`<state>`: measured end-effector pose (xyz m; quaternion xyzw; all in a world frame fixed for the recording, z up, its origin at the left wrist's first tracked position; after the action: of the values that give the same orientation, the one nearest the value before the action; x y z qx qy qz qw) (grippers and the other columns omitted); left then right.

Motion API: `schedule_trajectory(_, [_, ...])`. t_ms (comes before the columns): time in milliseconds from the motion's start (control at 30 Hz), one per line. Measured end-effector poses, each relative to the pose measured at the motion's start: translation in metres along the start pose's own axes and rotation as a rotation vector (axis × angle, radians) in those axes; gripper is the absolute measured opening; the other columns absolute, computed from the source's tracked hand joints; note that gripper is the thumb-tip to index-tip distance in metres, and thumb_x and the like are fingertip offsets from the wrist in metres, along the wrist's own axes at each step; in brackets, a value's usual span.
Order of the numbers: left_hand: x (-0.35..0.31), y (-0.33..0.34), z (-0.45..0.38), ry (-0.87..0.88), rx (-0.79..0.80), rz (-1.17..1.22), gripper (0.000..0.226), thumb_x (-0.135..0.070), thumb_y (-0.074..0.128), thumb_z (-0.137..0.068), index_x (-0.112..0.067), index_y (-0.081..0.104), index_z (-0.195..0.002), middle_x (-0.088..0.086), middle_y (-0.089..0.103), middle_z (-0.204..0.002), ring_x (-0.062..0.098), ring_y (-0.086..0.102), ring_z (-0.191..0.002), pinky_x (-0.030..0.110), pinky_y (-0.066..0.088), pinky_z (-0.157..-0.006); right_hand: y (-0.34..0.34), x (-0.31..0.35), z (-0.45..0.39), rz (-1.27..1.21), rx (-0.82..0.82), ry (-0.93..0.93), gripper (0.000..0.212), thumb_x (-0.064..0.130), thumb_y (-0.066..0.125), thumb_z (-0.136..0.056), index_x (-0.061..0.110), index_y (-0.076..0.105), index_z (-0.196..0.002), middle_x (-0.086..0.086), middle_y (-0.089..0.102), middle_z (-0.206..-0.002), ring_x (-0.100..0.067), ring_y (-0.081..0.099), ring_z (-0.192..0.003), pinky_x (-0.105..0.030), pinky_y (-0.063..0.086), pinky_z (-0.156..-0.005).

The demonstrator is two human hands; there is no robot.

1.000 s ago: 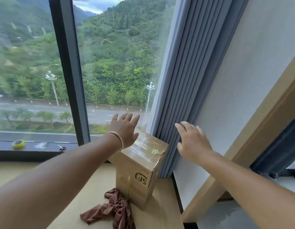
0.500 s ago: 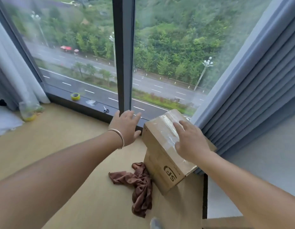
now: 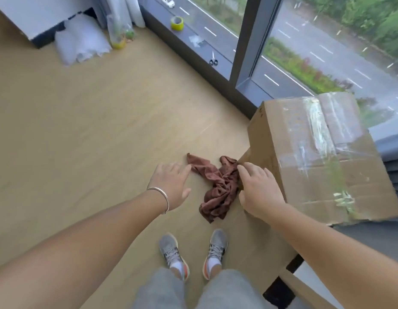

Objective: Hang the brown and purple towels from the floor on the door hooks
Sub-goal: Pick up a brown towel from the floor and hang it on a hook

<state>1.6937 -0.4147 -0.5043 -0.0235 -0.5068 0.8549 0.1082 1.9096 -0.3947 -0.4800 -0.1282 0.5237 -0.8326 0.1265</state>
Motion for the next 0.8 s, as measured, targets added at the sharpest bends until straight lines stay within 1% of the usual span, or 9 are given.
schedule_trajectory(67, [-0.003, 0.045, -0.002, -0.008, 0.073, 0.032, 0.07, -0.052, 0.038, -0.094, -0.023, 0.01, -0.152, 0.007, 0.02, -0.157, 0.023, 0.017, -0.144, 0.047, 0.01, -0.116, 0.044, 0.006, -0.009, -0.003, 0.071, -0.009, 0.07, 0.028, 0.048, -0.087, 0.017, 0.02, -0.15, -0.006, 0.024, -0.155, -0.023, 0.022, -0.142, -0.042, 0.019, -0.117])
schedule_trajectory(200, [-0.012, 0.132, -0.016, -0.004, 0.159, 0.096, 0.071, -0.051, 0.039, -0.095, -0.023, 0.009, -0.152, 0.006, 0.018, -0.158, 0.022, 0.013, -0.145, 0.046, 0.006, -0.117, 0.134, 0.014, -0.026, -0.013, 0.229, -0.002, 0.071, 0.027, 0.047, -0.09, 0.017, 0.014, -0.152, -0.005, 0.018, -0.158, -0.022, 0.017, -0.145, -0.042, 0.015, -0.118])
schedule_trajectory(267, [-0.015, 0.176, -0.029, -0.014, 0.18, 0.126, 0.071, -0.051, 0.04, -0.095, -0.023, 0.009, -0.152, 0.007, 0.017, -0.158, 0.021, 0.012, -0.145, 0.046, 0.006, -0.117, 0.181, 0.016, -0.036, -0.016, 0.277, 0.009, 0.071, 0.027, 0.048, -0.091, 0.018, 0.014, -0.152, -0.004, 0.017, -0.158, -0.021, 0.016, -0.145, -0.042, 0.015, -0.118])
schedule_trajectory(367, [-0.015, 0.232, -0.05, -0.021, 0.214, 0.151, 0.071, -0.051, 0.039, -0.095, -0.024, 0.007, -0.153, 0.005, 0.015, -0.159, 0.021, 0.011, -0.146, 0.046, 0.005, -0.117, 0.231, 0.019, -0.054, -0.008, 0.316, 0.018, 0.071, 0.027, 0.048, -0.09, 0.018, 0.015, -0.151, -0.002, 0.019, -0.157, -0.018, 0.017, -0.144, -0.04, 0.016, -0.117])
schedule_trajectory(500, [-0.002, 0.319, -0.101, -0.065, 0.212, 0.191, 0.071, -0.051, 0.038, -0.095, -0.024, 0.007, -0.152, 0.005, 0.016, -0.158, 0.02, 0.011, -0.146, 0.045, 0.006, -0.118, 0.306, 0.025, -0.108, 0.003, 0.318, 0.029, 0.07, 0.029, 0.05, -0.086, 0.018, 0.021, -0.149, -0.001, 0.027, -0.151, -0.018, 0.025, -0.139, -0.038, 0.023, -0.114])
schedule_trajectory(600, [0.012, 0.38, -0.151, -0.083, 0.174, 0.192, 0.071, -0.051, 0.038, -0.095, -0.024, 0.007, -0.152, 0.006, 0.017, -0.158, 0.021, 0.012, -0.146, 0.045, 0.008, -0.117, 0.36, 0.03, -0.163, 0.007, 0.257, 0.011, 0.067, 0.03, 0.051, -0.084, 0.018, 0.027, -0.146, -0.002, 0.031, -0.149, -0.02, 0.03, -0.136, -0.038, 0.025, -0.112])
schedule_trajectory(700, [0.03, 0.429, -0.206, -0.105, 0.14, 0.179, 0.071, -0.051, 0.037, -0.095, -0.024, 0.006, -0.152, 0.006, 0.016, -0.158, 0.021, 0.012, -0.146, 0.045, 0.009, -0.117, 0.403, 0.035, -0.221, 0.024, 0.179, -0.032, 0.056, 0.03, 0.051, -0.083, 0.018, 0.039, -0.136, -0.003, 0.042, -0.138, -0.022, 0.036, -0.129, -0.036, 0.03, -0.106])
schedule_trajectory(800, [0.048, 0.472, -0.261, -0.13, 0.092, 0.158, 0.071, -0.052, 0.037, -0.095, -0.024, 0.006, -0.152, 0.007, 0.017, -0.158, 0.022, 0.013, -0.145, 0.046, 0.009, -0.117, 0.448, 0.038, -0.278, 0.042, 0.138, -0.052, 0.056, 0.029, 0.052, -0.081, 0.016, 0.04, -0.135, -0.004, 0.044, -0.136, -0.025, 0.038, -0.127, -0.039, 0.032, -0.105])
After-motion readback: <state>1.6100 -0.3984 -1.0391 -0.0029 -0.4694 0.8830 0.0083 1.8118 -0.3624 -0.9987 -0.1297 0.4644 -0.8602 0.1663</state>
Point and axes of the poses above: each hand's wrist, its own z-axis away from the middle knuckle, its own y-axis out of the palm, x = y × z, the point moved 6 cm from there along -z, towards the middle knuckle
